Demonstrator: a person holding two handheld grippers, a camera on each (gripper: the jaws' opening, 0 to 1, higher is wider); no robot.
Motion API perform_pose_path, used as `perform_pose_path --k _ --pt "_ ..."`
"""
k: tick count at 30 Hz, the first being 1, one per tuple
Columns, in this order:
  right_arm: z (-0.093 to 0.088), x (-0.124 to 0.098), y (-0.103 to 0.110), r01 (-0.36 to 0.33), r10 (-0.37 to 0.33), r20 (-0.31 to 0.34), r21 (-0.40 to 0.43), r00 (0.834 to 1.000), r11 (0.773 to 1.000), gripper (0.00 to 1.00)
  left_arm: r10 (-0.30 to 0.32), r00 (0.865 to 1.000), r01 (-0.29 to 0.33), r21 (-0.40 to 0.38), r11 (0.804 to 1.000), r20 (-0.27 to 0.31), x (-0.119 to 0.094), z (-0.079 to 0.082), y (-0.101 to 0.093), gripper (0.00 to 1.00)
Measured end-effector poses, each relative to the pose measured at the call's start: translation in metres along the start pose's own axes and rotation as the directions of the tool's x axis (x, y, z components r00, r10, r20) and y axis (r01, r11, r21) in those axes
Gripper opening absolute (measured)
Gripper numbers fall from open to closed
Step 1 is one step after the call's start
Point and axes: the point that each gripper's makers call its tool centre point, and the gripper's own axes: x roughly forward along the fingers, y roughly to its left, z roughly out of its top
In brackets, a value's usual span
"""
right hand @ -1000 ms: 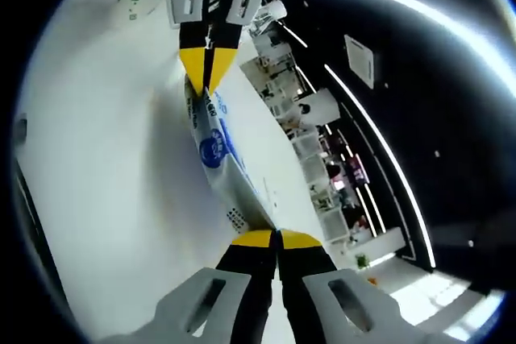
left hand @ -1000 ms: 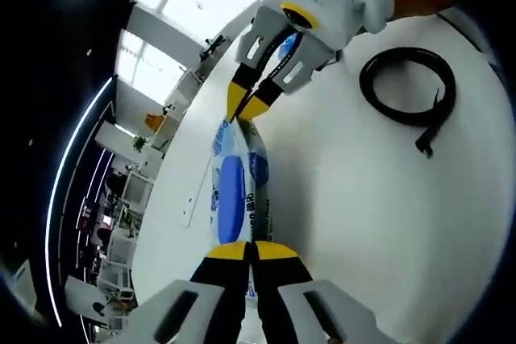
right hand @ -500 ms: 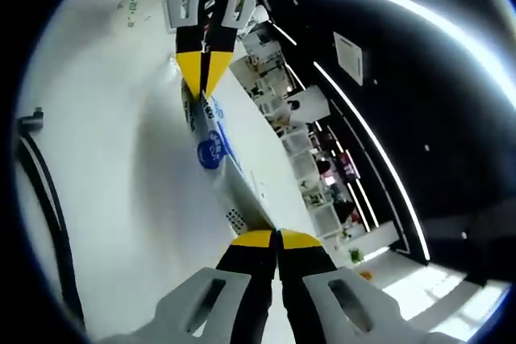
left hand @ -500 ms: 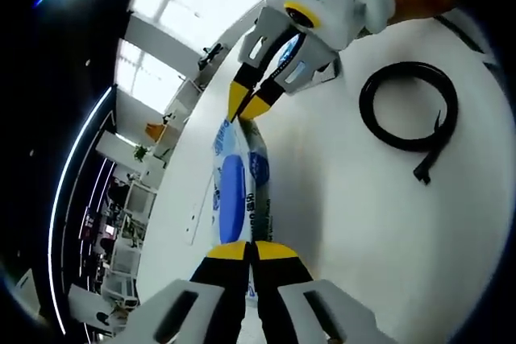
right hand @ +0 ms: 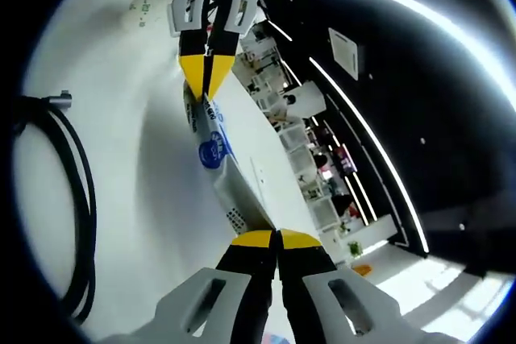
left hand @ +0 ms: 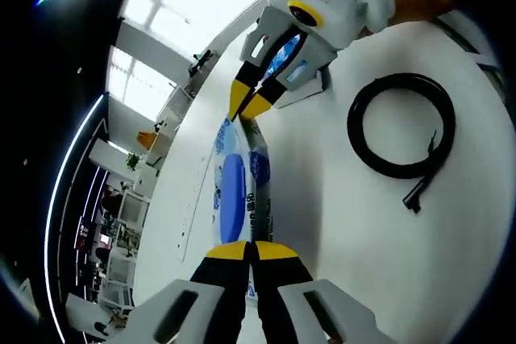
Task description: Arrange the tabletop items into an orderly group along one side of the table until the central work area is clear of visible clutter.
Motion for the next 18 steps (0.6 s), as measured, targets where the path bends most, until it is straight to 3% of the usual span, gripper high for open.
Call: perform_pose_path --k 18 --pt "-0.009 -0.024 0.001 0.007 -0.007 -0.011 0.021 1.0 1.0 0.0 -0.014 1.0 0.013 0.039 0.999 0.024 0.003 0.016 -0.012 0.0"
